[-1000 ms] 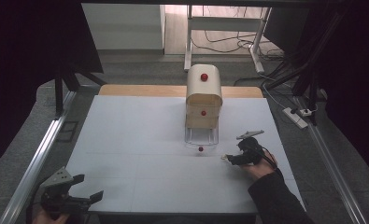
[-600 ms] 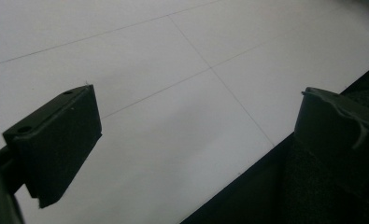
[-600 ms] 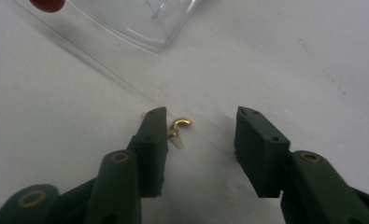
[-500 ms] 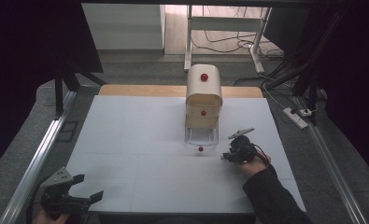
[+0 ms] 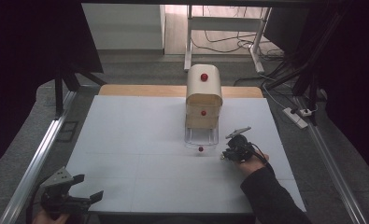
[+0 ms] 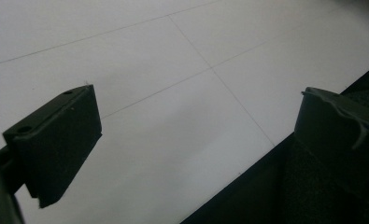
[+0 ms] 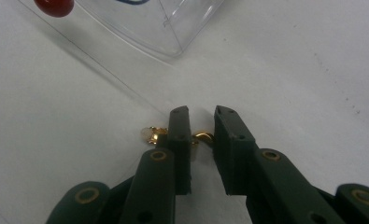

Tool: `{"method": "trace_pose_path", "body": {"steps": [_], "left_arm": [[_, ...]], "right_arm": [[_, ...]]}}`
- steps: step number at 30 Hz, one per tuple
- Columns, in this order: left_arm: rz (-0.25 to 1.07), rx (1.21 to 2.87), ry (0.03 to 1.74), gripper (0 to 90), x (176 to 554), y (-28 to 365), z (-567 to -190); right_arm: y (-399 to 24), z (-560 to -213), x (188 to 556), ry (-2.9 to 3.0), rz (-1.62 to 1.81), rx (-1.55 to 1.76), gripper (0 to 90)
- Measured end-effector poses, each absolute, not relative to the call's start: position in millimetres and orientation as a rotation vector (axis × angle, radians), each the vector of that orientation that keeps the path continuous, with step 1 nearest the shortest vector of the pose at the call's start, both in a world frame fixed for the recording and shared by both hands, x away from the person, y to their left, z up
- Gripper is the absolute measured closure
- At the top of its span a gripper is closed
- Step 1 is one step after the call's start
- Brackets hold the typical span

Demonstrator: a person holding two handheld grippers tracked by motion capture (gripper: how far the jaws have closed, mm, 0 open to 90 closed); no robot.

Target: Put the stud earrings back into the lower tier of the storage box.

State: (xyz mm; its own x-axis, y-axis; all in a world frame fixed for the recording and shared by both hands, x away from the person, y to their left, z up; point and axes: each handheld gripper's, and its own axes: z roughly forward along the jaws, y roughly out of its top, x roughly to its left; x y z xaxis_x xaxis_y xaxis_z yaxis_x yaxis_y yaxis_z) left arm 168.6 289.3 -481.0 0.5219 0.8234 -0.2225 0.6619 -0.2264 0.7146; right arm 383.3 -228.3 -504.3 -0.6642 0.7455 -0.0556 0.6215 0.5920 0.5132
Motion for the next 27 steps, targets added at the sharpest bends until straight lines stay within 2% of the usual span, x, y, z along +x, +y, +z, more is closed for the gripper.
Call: {"method": "trace_pose_path", "body": {"steps": [27], "left_arm": [[0.256,1.966,1.213,1.0,168.9,289.2,-481.1]], "right_arm": [[-233.1,-464.1,370.9,2.465,0.921,1.081,76.1]]}}
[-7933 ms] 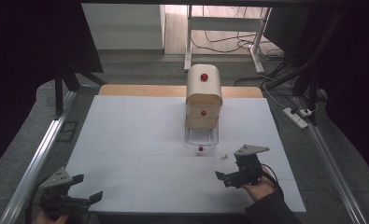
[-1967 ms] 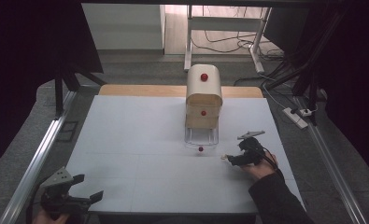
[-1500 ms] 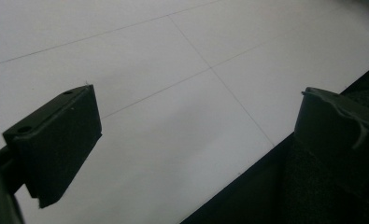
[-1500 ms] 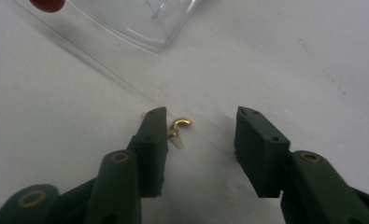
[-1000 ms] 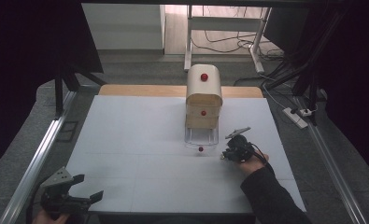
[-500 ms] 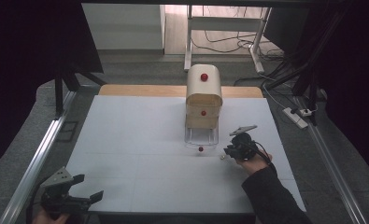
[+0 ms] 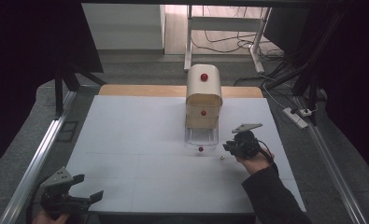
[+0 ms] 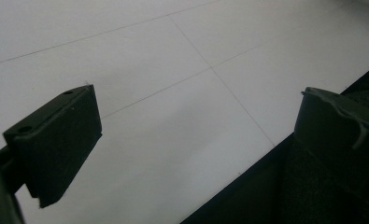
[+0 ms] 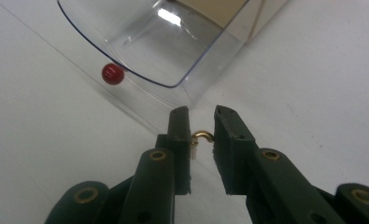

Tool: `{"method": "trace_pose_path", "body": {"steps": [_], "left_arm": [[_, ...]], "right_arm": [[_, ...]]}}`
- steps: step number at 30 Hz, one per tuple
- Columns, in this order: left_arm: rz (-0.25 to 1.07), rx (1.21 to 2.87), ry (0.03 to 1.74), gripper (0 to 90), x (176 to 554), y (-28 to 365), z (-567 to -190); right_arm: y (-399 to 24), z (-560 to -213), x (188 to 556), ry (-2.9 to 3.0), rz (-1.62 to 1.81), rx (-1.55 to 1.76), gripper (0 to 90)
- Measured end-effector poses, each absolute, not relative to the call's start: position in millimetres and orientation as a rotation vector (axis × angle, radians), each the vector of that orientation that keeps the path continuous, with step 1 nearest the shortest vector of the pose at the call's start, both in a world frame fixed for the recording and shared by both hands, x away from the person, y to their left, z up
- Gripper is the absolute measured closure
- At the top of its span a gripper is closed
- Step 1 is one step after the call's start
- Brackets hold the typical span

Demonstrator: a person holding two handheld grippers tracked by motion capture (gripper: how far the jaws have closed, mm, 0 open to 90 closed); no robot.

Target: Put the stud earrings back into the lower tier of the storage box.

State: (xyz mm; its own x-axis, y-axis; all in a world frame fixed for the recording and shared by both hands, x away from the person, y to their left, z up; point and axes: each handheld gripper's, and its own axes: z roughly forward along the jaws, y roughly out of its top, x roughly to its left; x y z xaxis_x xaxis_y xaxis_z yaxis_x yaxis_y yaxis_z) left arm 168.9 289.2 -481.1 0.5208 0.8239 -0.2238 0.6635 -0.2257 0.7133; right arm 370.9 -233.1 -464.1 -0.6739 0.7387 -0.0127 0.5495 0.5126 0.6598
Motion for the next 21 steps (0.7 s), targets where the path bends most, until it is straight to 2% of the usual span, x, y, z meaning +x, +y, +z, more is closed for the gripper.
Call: {"method": "trace_pose_path", "body": {"steps": [21], "left_arm": [[0.252,1.963,1.217,1.0,169.2,289.6,-481.2]], "right_arm": [[-225.1,-442.6,370.9,2.437,1.097,1.068,76.0]]}}
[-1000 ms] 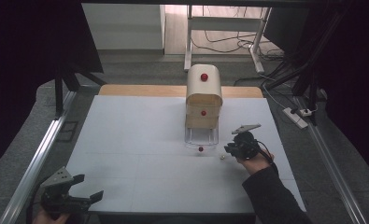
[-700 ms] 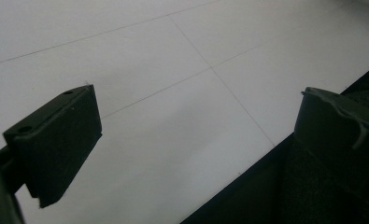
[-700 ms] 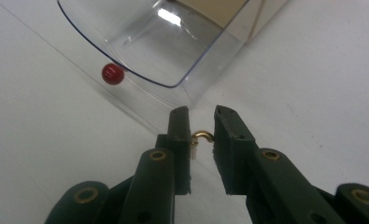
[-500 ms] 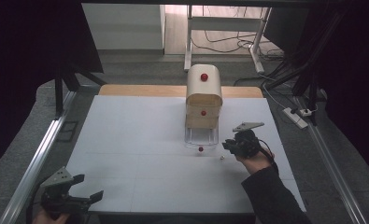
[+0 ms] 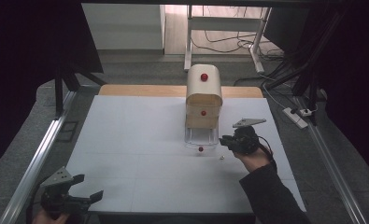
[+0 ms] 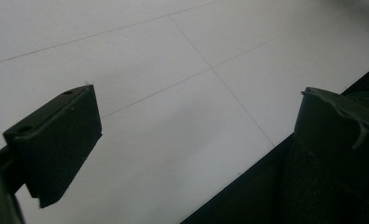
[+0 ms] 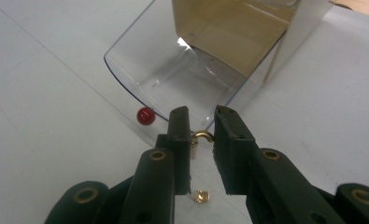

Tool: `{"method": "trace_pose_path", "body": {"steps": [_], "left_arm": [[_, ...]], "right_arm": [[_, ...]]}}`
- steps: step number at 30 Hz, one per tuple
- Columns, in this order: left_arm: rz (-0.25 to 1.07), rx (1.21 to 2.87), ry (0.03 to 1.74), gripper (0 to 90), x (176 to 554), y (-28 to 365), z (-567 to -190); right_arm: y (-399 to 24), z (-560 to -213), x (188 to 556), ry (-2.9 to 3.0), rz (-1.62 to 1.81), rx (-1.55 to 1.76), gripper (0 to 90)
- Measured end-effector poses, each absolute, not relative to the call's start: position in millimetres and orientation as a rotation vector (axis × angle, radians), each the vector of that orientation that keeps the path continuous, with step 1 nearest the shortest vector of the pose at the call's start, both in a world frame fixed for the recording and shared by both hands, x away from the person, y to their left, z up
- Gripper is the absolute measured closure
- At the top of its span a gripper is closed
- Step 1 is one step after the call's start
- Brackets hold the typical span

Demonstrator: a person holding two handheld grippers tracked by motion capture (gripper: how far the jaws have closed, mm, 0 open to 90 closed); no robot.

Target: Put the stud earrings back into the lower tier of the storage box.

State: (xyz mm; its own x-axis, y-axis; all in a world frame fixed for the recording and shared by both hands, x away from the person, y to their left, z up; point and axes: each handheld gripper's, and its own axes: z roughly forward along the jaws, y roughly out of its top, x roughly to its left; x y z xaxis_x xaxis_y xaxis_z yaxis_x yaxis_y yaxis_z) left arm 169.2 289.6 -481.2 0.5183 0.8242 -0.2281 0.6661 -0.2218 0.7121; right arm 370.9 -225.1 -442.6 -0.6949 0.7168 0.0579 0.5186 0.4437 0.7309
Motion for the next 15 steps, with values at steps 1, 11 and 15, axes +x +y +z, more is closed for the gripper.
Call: {"method": "trace_pose_path", "body": {"steps": [1,11,15], "left_arm": [[0.251,1.964,1.217,1.0,169.3,289.6,-481.2],[0.25,1.962,1.217,1.0,169.2,290.1,-481.3],[0.249,1.962,1.217,1.0,169.3,290.2,-481.3]], "right_arm": [[-223.8,-442.0,371.3,2.435,1.101,1.066,76.0],[-207.4,-438.4,377.0,2.44,1.113,1.028,76.0],[-200.5,-438.2,379.8,2.442,1.121,1.012,76.0]]}}
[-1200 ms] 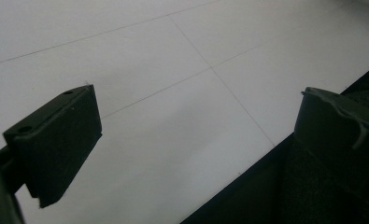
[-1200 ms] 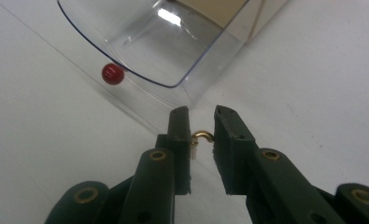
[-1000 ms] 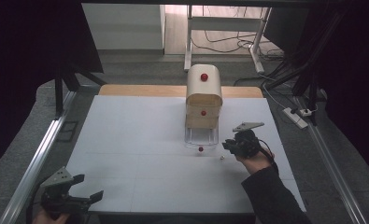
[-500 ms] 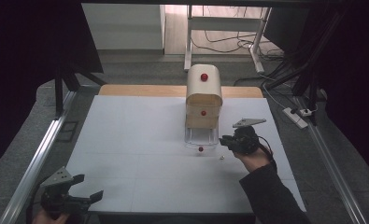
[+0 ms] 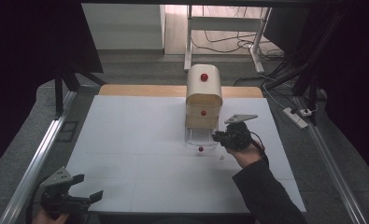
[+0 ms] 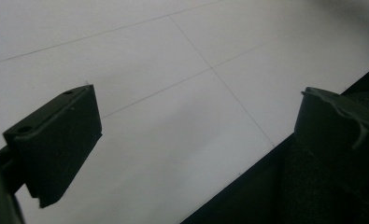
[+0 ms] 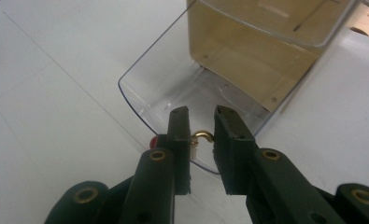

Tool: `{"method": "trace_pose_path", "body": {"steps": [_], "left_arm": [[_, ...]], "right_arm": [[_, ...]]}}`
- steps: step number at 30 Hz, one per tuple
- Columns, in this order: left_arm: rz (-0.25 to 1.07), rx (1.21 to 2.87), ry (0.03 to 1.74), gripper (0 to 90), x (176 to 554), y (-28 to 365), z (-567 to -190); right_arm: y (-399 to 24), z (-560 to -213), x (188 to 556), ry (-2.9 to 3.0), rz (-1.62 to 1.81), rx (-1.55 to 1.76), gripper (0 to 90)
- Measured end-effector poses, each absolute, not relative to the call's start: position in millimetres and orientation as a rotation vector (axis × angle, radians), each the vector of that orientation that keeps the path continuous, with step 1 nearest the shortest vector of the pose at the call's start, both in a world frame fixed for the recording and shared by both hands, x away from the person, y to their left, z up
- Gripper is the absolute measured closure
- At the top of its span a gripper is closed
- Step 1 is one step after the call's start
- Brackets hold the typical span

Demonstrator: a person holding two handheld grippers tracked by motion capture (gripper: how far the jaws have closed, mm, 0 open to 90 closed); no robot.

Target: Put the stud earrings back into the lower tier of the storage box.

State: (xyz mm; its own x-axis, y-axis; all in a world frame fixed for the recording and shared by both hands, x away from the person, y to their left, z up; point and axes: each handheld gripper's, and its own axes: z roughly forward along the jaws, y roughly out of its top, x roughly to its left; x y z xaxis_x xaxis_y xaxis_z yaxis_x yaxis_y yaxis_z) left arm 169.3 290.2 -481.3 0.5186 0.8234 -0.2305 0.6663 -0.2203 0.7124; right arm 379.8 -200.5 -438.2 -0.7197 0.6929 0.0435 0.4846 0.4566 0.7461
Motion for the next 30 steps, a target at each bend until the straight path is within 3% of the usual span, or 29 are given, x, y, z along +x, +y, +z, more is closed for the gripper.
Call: {"method": "trace_pose_path", "body": {"steps": [30], "left_arm": [[0.251,1.964,1.214,1.1,169.3,290.0,-481.3]], "right_arm": [[-164.2,-464.0,403.4,2.49,0.999,0.972,75.5]]}}
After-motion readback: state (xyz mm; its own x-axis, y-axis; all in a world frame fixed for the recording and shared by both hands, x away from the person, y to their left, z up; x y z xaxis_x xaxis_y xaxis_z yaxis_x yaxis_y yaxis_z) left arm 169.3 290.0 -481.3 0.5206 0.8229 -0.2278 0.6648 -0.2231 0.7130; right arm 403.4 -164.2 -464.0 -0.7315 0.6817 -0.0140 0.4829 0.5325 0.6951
